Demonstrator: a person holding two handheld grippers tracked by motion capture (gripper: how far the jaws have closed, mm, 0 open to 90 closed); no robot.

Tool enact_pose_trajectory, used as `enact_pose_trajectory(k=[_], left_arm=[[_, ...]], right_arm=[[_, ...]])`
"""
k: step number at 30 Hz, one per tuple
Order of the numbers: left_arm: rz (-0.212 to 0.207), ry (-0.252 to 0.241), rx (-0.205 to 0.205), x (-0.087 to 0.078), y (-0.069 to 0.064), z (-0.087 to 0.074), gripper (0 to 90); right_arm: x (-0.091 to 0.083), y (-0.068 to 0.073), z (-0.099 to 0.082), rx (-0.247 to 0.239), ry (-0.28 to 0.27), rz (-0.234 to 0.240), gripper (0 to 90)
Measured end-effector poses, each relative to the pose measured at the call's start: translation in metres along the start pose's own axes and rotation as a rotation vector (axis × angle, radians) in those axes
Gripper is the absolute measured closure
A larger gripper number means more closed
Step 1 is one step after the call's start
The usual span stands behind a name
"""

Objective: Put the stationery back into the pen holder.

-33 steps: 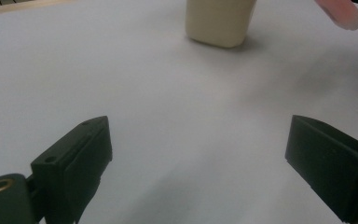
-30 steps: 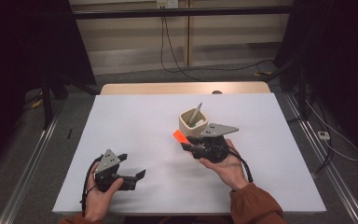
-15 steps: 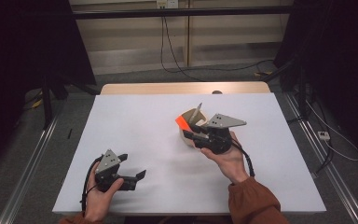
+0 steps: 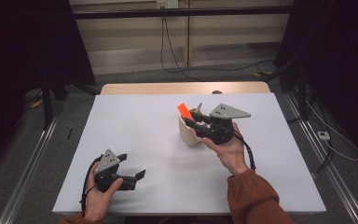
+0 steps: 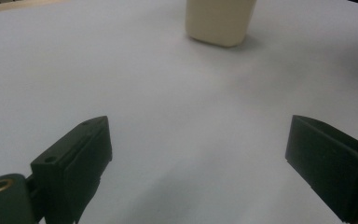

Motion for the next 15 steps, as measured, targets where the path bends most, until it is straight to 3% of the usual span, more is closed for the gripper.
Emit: enact_pose_trajectory(k=[15], left_arm=[[-0.002, -0.001, -0.008, 0.0, 0.0, 0.0, 7.0]], right_arm=[[0.01, -0.027, 0.016, 0.024, -0.049, -0.092, 67.3]])
Point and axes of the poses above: each handheld gripper's, and its own axes: x roughly forward along the jaws, z roughly out of its top, y roughly to its left, the point moved 7 cm from there along x, roughly forward along the jaws, and after that the axes turned 1 degree about -x, right-handed, at the moved point
